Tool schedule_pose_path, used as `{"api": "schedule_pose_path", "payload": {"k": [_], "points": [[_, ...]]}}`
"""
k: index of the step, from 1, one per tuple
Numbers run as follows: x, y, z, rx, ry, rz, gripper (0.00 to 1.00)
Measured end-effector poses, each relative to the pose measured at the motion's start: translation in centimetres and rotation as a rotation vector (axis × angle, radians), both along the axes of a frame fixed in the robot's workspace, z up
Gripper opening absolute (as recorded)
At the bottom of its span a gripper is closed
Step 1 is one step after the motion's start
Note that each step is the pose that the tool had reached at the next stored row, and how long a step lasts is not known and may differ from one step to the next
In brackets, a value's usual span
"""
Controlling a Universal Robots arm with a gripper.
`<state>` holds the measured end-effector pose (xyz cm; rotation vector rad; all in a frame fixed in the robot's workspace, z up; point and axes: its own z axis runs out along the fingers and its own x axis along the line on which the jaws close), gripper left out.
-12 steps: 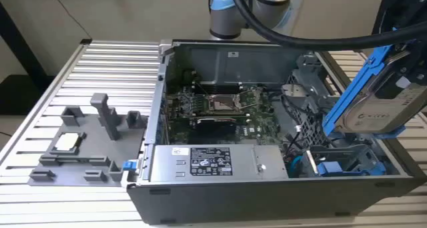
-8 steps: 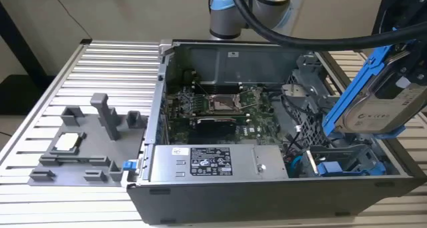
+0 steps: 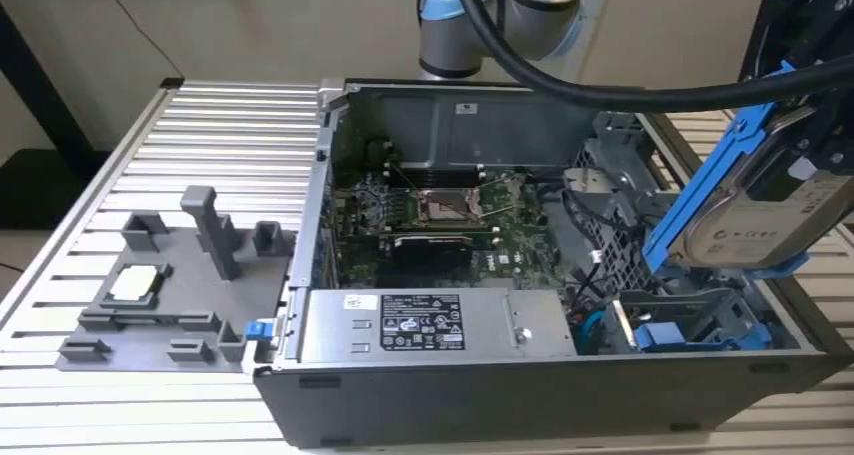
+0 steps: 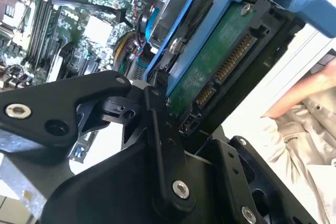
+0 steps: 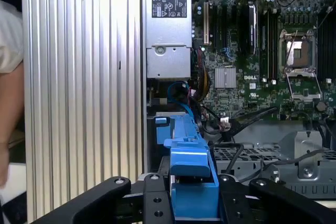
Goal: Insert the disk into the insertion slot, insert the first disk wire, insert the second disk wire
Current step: 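Insert the disk into the insertion slot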
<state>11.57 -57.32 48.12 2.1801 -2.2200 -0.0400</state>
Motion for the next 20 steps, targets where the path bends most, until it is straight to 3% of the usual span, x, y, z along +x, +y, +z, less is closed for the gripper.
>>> {"api": "schedule_pose_path", "payload": {"k": [20], "points": [[0.00, 0.00, -1.18, -0.0001, 0.0000, 0.000, 0.33]]}}
